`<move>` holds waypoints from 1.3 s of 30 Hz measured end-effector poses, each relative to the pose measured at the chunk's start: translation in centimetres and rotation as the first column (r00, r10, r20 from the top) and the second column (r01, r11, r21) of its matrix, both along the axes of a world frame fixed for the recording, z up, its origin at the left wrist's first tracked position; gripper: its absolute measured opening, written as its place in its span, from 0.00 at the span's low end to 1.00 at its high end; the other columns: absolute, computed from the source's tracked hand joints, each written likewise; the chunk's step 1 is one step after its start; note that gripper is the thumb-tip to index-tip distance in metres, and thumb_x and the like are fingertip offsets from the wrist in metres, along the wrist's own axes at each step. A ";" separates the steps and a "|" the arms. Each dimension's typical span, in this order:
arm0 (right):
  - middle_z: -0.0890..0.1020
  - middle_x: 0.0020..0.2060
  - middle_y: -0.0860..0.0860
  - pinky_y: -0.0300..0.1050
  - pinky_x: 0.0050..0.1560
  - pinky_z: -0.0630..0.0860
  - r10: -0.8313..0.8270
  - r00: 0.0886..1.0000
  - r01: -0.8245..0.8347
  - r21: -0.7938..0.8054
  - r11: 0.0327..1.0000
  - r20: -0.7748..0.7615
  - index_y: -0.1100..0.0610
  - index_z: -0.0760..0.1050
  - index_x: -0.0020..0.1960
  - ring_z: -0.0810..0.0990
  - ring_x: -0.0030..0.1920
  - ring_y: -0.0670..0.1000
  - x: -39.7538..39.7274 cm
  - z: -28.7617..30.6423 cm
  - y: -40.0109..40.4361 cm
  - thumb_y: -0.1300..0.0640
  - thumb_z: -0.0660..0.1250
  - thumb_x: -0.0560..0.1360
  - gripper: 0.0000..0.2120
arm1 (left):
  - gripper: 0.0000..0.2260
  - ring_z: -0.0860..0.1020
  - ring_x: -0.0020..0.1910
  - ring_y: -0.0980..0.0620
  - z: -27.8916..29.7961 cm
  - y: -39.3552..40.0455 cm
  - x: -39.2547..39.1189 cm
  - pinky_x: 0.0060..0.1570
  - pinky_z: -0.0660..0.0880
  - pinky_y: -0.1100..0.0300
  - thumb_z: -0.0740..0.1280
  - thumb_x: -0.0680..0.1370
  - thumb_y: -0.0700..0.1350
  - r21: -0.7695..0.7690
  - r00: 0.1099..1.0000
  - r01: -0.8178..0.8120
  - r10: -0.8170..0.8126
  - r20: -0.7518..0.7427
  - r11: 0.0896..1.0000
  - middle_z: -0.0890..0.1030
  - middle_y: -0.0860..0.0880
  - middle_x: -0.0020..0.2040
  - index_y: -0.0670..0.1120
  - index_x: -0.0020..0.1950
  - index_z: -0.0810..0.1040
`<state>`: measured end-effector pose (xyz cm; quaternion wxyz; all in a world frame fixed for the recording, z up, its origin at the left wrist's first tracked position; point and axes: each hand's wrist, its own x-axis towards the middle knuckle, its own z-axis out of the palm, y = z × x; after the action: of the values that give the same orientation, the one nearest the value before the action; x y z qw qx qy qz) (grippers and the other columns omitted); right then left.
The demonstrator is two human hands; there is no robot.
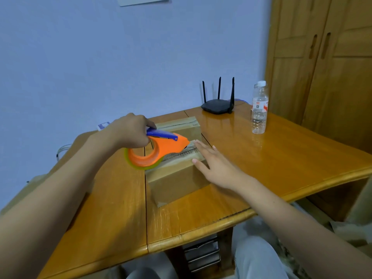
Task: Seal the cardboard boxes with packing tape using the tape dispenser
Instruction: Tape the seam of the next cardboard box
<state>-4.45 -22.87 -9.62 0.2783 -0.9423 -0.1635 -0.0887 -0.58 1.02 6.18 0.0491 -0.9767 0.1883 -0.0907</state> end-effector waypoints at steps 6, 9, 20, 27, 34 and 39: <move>0.51 0.82 0.48 0.54 0.81 0.44 0.002 0.999 0.004 -0.147 0.989 0.041 0.54 0.50 0.82 0.48 0.81 0.47 0.6 0.9 0.0 0.41 0.49 0.85 0.30 | 0.24 0.73 0.45 0.52 -1.2 0.1 0.1 0.40 0.74 0.59 0.65 0.73 0.40 -0.032 1.000 -0.005 0.004 -0.014 0.999 0.80 0.52 0.50 0.52 0.69 0.76; 0.50 0.82 0.48 0.55 0.81 0.43 0.013 0.994 0.014 -0.240 0.971 0.111 0.55 0.50 0.82 0.44 0.81 0.47 1.0 1.8 0.1 0.42 0.49 0.85 0.30 | 0.24 0.72 0.44 0.52 -1.3 0.2 0.2 0.40 0.74 0.59 0.65 0.73 0.41 -0.035 1.000 -0.012 0.012 -0.010 0.999 0.77 0.54 0.46 0.52 0.69 0.76; 0.57 0.81 0.52 0.51 0.80 0.41 0.079 0.993 -0.046 -0.342 0.939 0.084 0.58 0.56 0.81 0.49 0.81 0.49 2.3 2.6 1.2 0.40 0.48 0.85 0.31 | 0.22 0.71 0.47 0.53 -1.0 -0.3 0.8 0.40 0.72 0.59 0.65 0.74 0.41 -0.046 0.999 -0.051 0.050 -0.020 0.998 0.81 0.50 0.52 0.51 0.68 0.77; 0.54 0.81 0.52 0.50 0.79 0.50 0.064 0.998 -0.070 -0.349 0.935 -0.027 0.56 0.53 0.82 0.50 0.81 0.52 1.0 3.4 1.2 0.39 0.47 0.84 0.32 | 0.21 0.74 0.48 0.51 -0.8 -0.5 1.0 0.47 0.80 0.54 0.65 0.74 0.43 0.064 0.997 -0.068 0.070 -0.037 0.996 0.81 0.51 0.52 0.52 0.67 0.77; 0.53 0.81 0.52 0.52 0.78 0.59 0.049 0.998 -0.061 -0.373 0.926 -0.041 0.55 0.53 0.82 0.53 0.81 0.53 0.9 3.8 1.3 0.39 0.47 0.84 0.31 | 0.23 0.77 0.51 0.46 -1.0 -0.2 0.9 0.50 0.79 0.52 0.59 0.76 0.36 0.163 0.992 -0.029 0.048 -0.115 0.986 0.81 0.45 0.56 0.48 0.70 0.71; 0.54 0.81 0.51 0.53 0.76 0.61 0.047 0.998 -0.058 -0.367 0.928 -0.039 0.53 0.54 0.82 0.53 0.81 0.53 0.7 3.9 1.2 0.39 0.47 0.84 0.30 | 0.18 0.77 0.46 0.47 -1.3 -0.2 0.3 0.43 0.76 0.55 0.60 0.76 0.35 0.160 0.987 -0.041 0.065 -0.146 0.986 0.79 0.45 0.49 0.44 0.65 0.69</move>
<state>-3.74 -21.62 -5.70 0.1016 -0.9742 -0.1984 -0.0351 -0.25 0.81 4.89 0.1139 -0.9785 0.1720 -0.0002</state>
